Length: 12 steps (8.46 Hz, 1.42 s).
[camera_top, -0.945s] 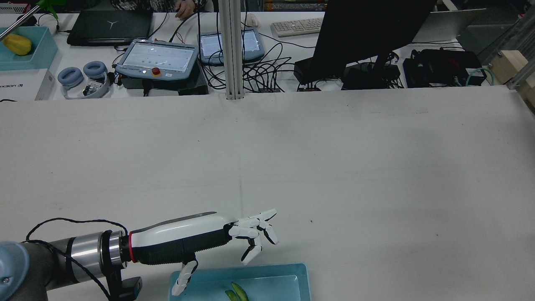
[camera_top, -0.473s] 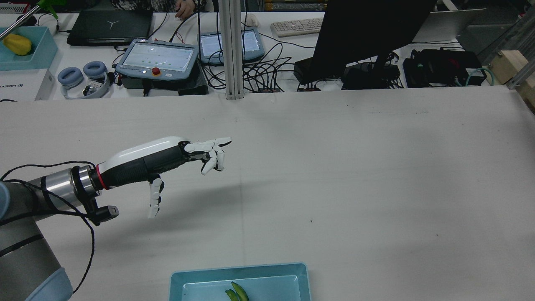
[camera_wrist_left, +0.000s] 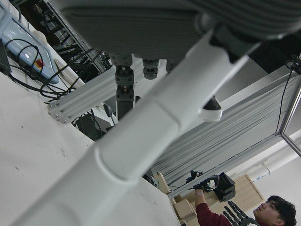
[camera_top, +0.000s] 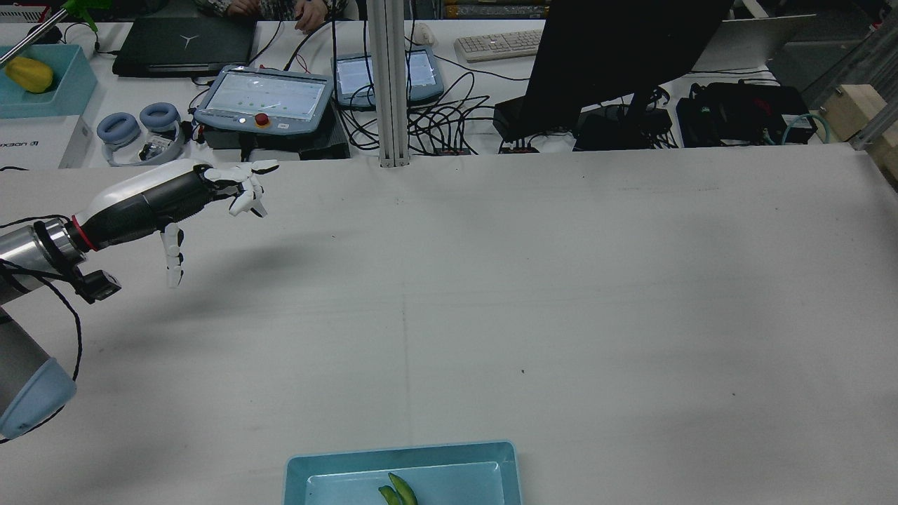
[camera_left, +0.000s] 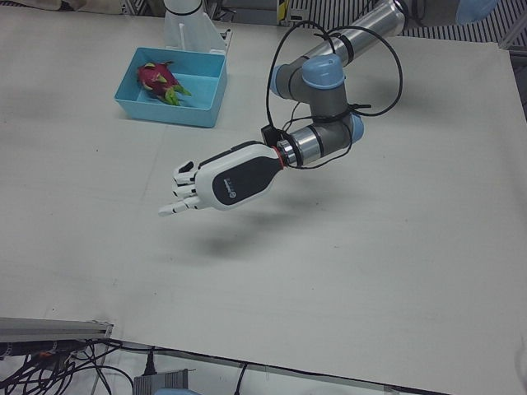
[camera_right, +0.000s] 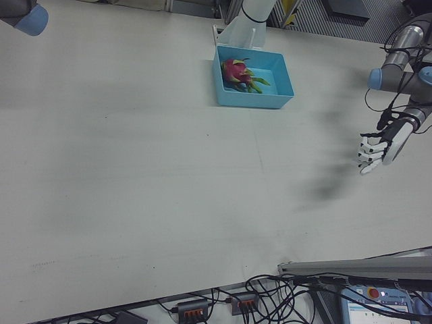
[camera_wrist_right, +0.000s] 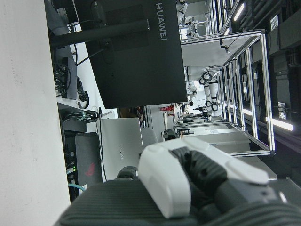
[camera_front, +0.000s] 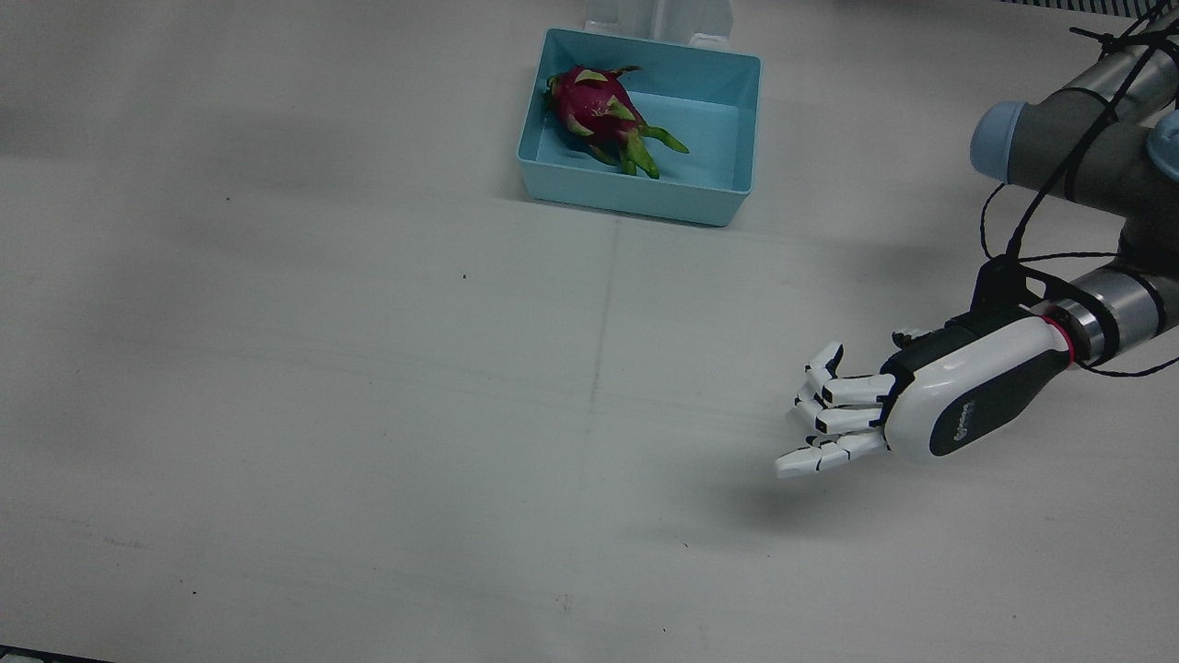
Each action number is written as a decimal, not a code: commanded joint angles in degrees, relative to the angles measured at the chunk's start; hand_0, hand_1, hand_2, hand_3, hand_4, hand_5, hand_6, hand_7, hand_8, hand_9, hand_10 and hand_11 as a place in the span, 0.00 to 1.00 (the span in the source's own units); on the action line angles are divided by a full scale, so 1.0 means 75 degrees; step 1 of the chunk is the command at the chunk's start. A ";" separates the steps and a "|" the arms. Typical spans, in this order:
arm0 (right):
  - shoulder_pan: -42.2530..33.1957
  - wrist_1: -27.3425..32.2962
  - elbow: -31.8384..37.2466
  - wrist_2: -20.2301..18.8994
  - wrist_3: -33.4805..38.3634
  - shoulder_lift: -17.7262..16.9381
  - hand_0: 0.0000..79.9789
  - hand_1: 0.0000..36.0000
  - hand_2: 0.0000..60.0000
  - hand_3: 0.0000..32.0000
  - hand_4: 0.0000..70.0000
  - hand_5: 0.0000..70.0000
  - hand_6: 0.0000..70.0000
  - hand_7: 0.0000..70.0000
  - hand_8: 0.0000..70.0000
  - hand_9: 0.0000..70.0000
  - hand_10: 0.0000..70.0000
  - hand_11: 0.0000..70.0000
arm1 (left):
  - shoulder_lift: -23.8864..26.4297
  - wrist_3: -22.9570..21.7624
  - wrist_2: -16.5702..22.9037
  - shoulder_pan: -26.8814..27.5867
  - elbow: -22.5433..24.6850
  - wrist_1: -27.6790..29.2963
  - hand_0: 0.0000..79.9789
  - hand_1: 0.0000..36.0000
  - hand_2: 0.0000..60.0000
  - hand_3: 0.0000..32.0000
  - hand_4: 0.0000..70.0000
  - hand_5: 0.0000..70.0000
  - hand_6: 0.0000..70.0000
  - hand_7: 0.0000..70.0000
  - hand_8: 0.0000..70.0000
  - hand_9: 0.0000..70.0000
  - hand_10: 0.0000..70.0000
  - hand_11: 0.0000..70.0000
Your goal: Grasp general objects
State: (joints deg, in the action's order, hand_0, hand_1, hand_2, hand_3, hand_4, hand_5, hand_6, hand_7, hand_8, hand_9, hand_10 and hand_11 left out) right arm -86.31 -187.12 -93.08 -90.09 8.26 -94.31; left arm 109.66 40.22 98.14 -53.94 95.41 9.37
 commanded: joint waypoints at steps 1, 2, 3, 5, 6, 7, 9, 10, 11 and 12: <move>0.0000 0.0000 0.0000 0.0000 0.0000 0.0000 0.00 0.00 0.00 0.00 0.00 0.00 0.00 0.00 0.00 0.00 0.00 0.00 | -0.0276 0.0016 -0.0065 -0.1030 -0.1233 0.0775 1.00 1.00 1.00 0.00 0.28 1.00 0.31 1.00 0.05 0.20 0.24 0.43; 0.0000 0.0000 0.0000 0.0000 0.0000 0.0000 0.00 0.00 0.00 0.00 0.00 0.00 0.00 0.00 0.00 0.00 0.00 0.00 | -0.0417 0.0051 -0.0181 -0.1278 -0.1446 0.0929 1.00 1.00 1.00 0.00 0.28 1.00 0.31 1.00 0.05 0.20 0.23 0.42; 0.0000 0.0000 0.0000 0.0000 0.0000 0.0000 0.00 0.00 0.00 0.00 0.00 0.00 0.00 0.00 0.00 0.00 0.00 0.00 | -0.0696 0.0097 -0.0588 -0.1362 -0.1761 0.1267 1.00 1.00 1.00 0.00 0.30 1.00 0.35 1.00 0.05 0.21 0.24 0.43; 0.0000 0.0000 0.0000 0.0000 0.0000 0.0000 0.00 0.00 0.00 0.00 0.00 0.00 0.00 0.00 0.00 0.00 0.00 0.00 | -0.0746 0.0109 -0.0954 -0.1362 -0.2465 0.1820 1.00 1.00 1.00 0.00 0.33 1.00 0.38 1.00 0.06 0.21 0.25 0.44; 0.0000 0.0000 0.0000 0.0000 0.0000 0.0000 0.00 0.00 0.00 0.00 0.00 0.00 0.00 0.00 0.00 0.00 0.00 0.00 | -0.0862 0.0237 -0.1188 -0.1362 -0.2491 0.1798 1.00 1.00 1.00 0.00 0.34 1.00 0.37 1.00 0.06 0.22 0.21 0.38; 0.0000 0.0000 0.0000 0.0000 0.0000 0.0000 0.00 0.00 0.00 0.00 0.00 0.00 0.00 0.00 0.00 0.00 0.00 0.00 | -0.1002 0.0331 -0.1364 -0.1362 -0.2479 0.1798 1.00 1.00 1.00 0.00 0.35 1.00 0.37 1.00 0.06 0.22 0.18 0.34; 0.0000 0.0000 0.0000 0.0000 0.0000 0.0000 0.00 0.00 0.00 0.00 0.00 0.00 0.00 0.00 0.00 0.00 0.00 0.00 | -0.1098 0.0402 -0.1448 -0.1490 -0.2444 0.1821 1.00 1.00 1.00 0.00 0.33 1.00 0.35 1.00 0.05 0.21 0.14 0.29; 0.0000 0.0000 0.0000 0.0000 0.0000 0.0000 0.00 0.00 0.00 0.00 0.00 0.00 0.00 0.00 0.00 0.00 0.00 0.00 | -0.1248 0.0437 -0.1448 -0.1631 -0.2421 0.1926 1.00 1.00 1.00 0.00 0.33 1.00 0.34 1.00 0.05 0.21 0.13 0.26; 0.0000 0.0000 0.0000 0.0000 0.0000 0.0000 0.00 0.00 0.00 0.00 0.00 0.00 0.00 0.00 0.00 0.00 0.00 0.00 | -0.1494 0.0414 -0.1680 -0.1655 -0.2397 0.2147 1.00 1.00 1.00 0.00 0.35 1.00 0.37 1.00 0.06 0.22 0.16 0.31; 0.0000 0.0000 0.0000 0.0000 0.0000 0.0000 0.00 0.00 0.00 0.00 0.00 0.00 0.00 0.00 0.00 0.00 0.00 0.00 | -0.1786 0.0437 -0.1972 -0.1632 -0.2351 0.2184 1.00 1.00 1.00 0.00 0.42 1.00 0.44 1.00 0.07 0.23 0.10 0.22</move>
State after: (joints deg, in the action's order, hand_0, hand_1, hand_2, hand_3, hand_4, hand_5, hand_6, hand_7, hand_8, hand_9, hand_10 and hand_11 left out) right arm -86.31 -187.12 -93.07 -90.09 8.26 -94.31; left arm 100.07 43.28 86.75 -65.82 77.24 24.14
